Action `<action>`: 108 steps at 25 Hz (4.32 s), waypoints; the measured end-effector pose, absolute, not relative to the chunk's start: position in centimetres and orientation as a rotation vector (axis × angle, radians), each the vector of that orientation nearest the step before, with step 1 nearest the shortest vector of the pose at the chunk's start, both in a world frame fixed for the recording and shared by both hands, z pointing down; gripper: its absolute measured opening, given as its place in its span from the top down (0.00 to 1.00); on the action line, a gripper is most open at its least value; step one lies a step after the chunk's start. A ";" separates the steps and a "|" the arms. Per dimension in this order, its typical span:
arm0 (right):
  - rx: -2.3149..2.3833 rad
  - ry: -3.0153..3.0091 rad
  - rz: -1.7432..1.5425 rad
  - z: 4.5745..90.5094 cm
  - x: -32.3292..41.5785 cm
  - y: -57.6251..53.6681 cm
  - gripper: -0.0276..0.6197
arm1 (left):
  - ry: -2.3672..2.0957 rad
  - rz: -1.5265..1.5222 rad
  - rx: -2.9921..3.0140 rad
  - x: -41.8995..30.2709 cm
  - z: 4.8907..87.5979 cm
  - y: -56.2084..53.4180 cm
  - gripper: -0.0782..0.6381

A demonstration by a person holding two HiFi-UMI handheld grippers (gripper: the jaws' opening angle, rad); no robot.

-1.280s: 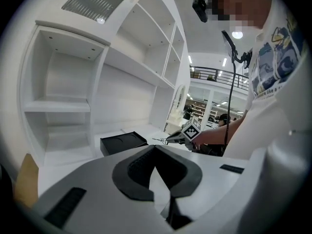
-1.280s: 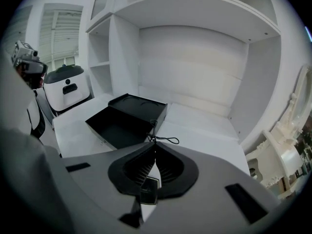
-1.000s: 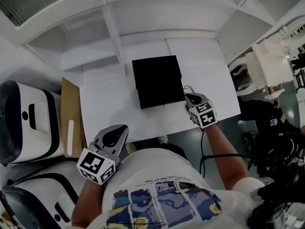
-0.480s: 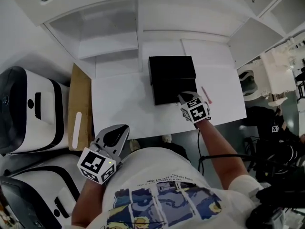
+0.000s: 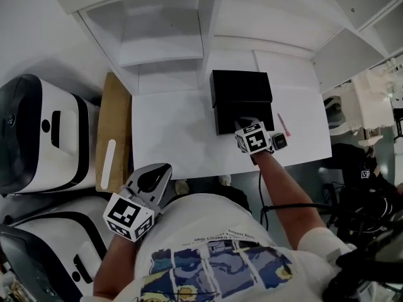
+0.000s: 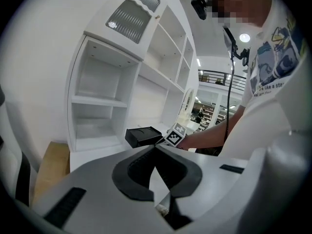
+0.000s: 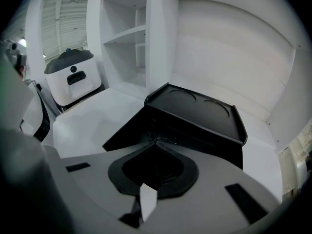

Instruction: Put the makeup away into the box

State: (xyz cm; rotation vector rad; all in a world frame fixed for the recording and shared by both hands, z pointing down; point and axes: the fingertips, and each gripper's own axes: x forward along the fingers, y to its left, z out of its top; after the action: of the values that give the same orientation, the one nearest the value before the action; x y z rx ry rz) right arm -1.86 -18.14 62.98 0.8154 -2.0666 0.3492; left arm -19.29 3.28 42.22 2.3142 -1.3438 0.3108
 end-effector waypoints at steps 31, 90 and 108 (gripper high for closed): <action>0.721 -2.087 0.434 63.7 -4.2 -17.3 0.81 | -1.279 0.344 2.315 -20.3 43.4 4.4 0.87; 0.705 -2.016 0.449 69.1 23.0 -21.2 0.81 | -1.301 0.487 2.273 -0.7 43.2 -7.1 0.87; 0.843 -2.003 0.581 67.3 24.3 -21.5 0.87 | -1.299 0.453 2.296 -1.5 42.6 -6.6 0.87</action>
State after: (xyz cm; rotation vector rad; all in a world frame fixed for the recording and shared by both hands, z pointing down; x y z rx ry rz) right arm 24.28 -21.53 67.32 0.8429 -2.0028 0.5813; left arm -1.50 -6.62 42.64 2.2956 -1.2990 0.4532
